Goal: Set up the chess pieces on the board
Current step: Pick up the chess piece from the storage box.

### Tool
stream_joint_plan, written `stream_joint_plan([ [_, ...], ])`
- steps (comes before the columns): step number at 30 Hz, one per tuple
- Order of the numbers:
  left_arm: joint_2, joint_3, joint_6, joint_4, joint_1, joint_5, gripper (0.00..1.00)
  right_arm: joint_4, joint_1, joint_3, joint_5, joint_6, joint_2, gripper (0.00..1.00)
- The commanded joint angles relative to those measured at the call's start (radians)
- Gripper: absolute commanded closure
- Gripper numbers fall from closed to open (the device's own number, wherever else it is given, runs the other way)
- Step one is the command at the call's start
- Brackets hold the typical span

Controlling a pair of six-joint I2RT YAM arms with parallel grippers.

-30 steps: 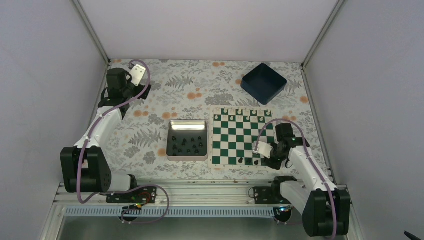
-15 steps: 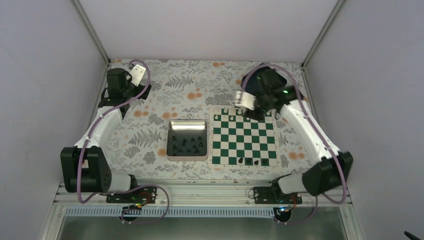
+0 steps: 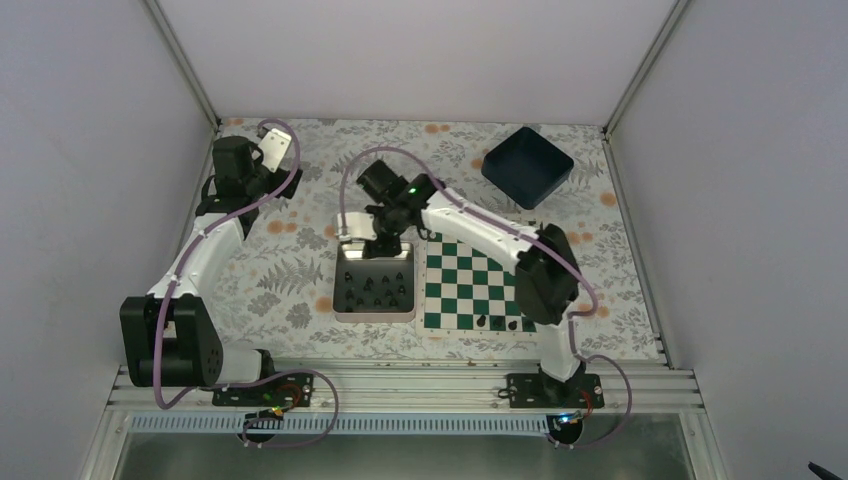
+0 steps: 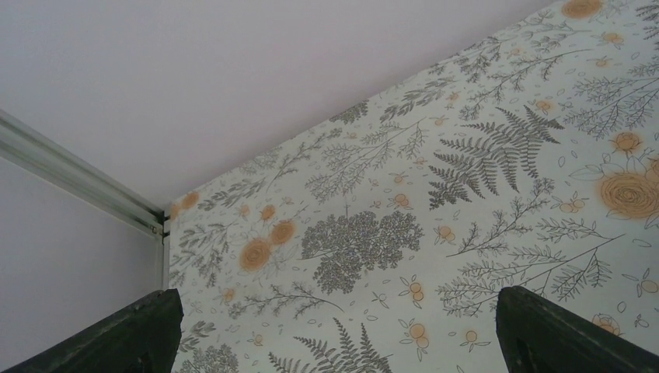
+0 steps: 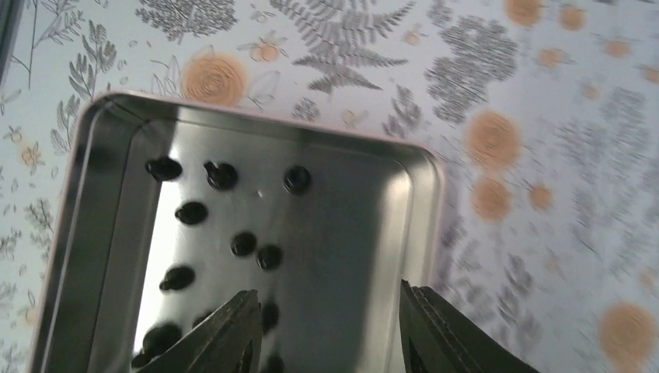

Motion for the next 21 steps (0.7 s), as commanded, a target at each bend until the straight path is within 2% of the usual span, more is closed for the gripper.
stream_joint_plan([
  [1,-0.023,0.005,0.003,0.008,-0.004,0.024,0.0,0.052,0.052,0.055,-0.044,0.059,0.093,0.53],
  [7,-0.024,-0.001,0.003,0.012,-0.004,0.025,0.0,0.076,0.078,0.082,-0.067,0.077,0.18,0.55],
  [21,-0.013,-0.007,0.004,0.017,-0.004,0.027,0.0,0.116,0.087,0.077,-0.135,0.085,0.275,0.58],
])
